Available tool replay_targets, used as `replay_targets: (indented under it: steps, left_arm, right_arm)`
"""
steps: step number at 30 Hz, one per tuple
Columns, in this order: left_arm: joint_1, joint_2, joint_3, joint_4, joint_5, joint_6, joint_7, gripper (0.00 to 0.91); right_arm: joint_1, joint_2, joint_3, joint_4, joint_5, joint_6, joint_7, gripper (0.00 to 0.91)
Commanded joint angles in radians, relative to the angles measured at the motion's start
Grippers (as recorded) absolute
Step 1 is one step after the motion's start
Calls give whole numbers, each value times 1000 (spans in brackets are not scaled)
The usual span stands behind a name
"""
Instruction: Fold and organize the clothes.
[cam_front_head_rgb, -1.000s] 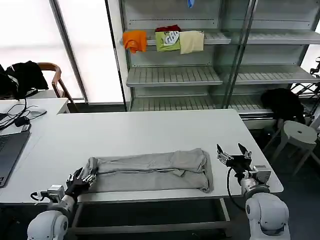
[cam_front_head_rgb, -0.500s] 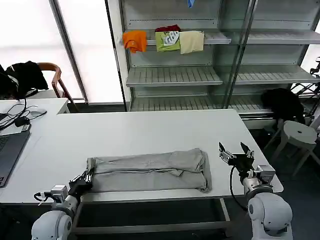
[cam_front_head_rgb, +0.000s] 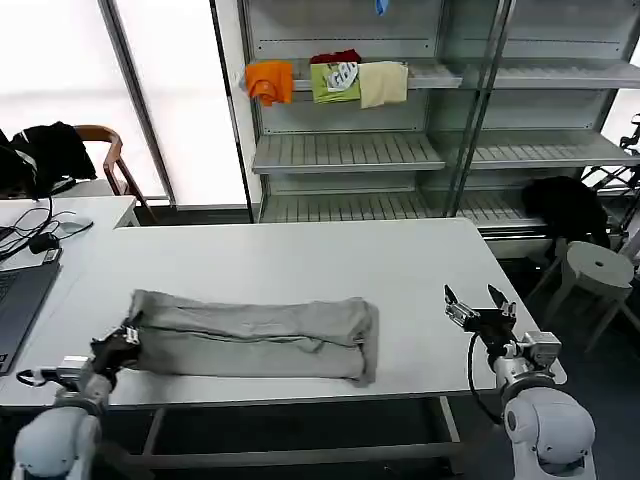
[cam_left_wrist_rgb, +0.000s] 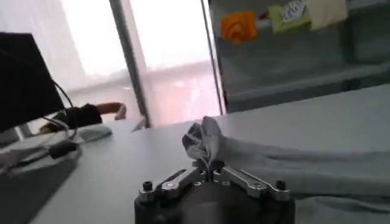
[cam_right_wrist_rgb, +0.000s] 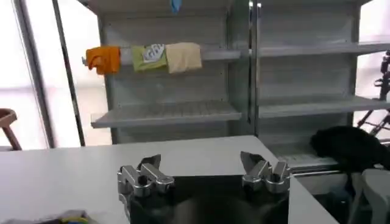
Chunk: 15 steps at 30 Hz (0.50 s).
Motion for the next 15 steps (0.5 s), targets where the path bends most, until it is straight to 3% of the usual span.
replay_targets:
  steps: [1, 4, 7, 11, 15]
  left_arm:
    - [-96, 318, -262, 166, 68, -78, 158, 0]
    - [-116, 343, -280, 158, 51, -63, 186, 0]
    - [-113, 320, -261, 74, -29, -5, 187, 0]
    - [-75, 221, -175, -83, -126, 75, 182, 0]
    - [-49, 46, -40, -177, -147, 136, 166, 0]
  right_arm:
    - [-1, -8, -3, -8, 14, 2, -1, 907]
    - [2, -7, -15, -13, 13, 6, -5, 907]
    - [4, -3, -33, -17, 10, 9, -5, 907]
    - [9, 8, -58, -24, -11, 10, -4, 907]
    - [11, 10, -72, -29, -23, 13, -6, 907]
